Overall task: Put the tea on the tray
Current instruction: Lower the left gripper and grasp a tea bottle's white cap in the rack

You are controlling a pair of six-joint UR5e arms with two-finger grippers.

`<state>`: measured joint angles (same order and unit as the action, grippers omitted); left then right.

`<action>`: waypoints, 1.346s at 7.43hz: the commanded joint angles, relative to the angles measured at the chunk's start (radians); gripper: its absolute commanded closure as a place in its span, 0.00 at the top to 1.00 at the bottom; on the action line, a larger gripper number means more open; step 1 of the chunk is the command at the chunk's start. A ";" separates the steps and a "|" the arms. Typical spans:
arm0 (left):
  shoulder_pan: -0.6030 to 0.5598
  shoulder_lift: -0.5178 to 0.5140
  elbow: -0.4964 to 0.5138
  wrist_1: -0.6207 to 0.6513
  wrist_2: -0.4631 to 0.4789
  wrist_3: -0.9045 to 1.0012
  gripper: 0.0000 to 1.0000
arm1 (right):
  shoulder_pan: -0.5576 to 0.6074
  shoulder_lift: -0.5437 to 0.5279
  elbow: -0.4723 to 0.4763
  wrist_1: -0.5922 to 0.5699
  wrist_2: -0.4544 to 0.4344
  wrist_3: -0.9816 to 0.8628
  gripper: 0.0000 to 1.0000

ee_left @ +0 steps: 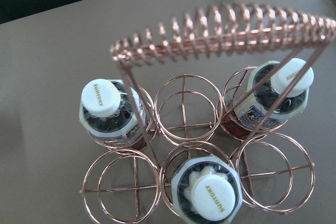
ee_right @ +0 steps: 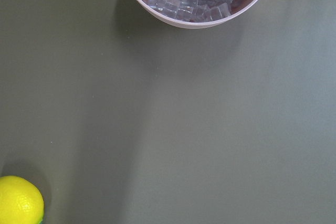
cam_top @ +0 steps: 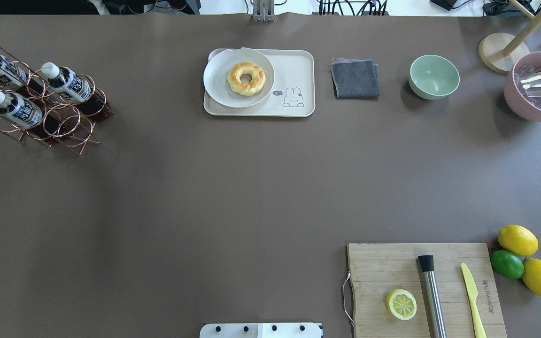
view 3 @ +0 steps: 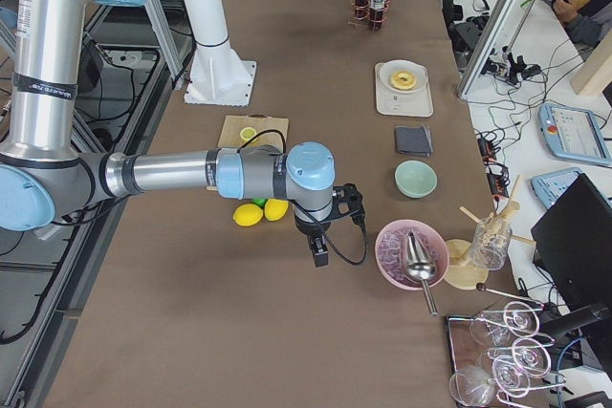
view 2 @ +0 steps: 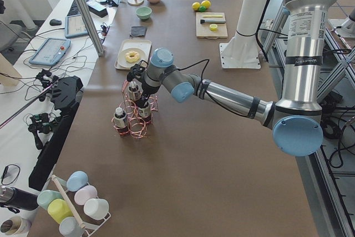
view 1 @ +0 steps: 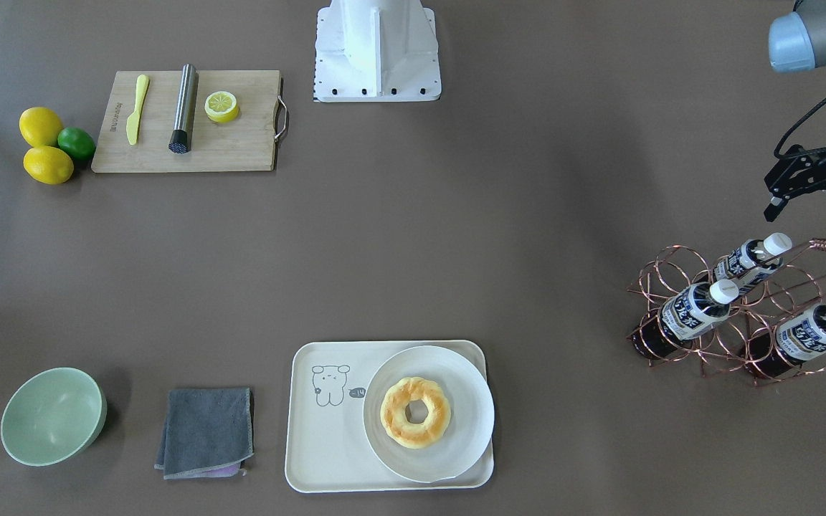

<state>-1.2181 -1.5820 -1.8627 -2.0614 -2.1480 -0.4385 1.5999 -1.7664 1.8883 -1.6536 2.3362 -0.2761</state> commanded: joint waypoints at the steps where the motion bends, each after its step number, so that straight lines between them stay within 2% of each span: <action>1: 0.043 -0.019 0.022 -0.005 0.033 -0.022 0.91 | 0.000 -0.001 0.003 0.000 0.000 0.000 1.00; 2: 0.043 -0.021 0.030 -0.005 0.033 -0.025 0.87 | 0.000 -0.001 0.006 0.000 0.000 0.000 1.00; 4: 0.045 -0.021 0.031 -0.005 0.033 -0.023 0.61 | 0.002 -0.002 0.014 0.000 0.000 0.002 1.00; 8: 0.046 -0.033 0.046 -0.005 0.033 -0.023 0.59 | 0.002 -0.002 0.015 0.000 0.002 0.002 1.00; 9: 0.045 -0.033 0.045 -0.005 0.033 -0.023 0.55 | 0.002 -0.001 0.015 0.000 0.000 0.002 1.00; 10: 0.045 -0.033 0.045 -0.005 0.031 -0.023 0.45 | 0.002 -0.001 0.017 0.000 0.002 0.002 1.00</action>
<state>-1.1725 -1.6147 -1.8185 -2.0660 -2.1154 -0.4617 1.6015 -1.7681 1.9034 -1.6536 2.3368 -0.2746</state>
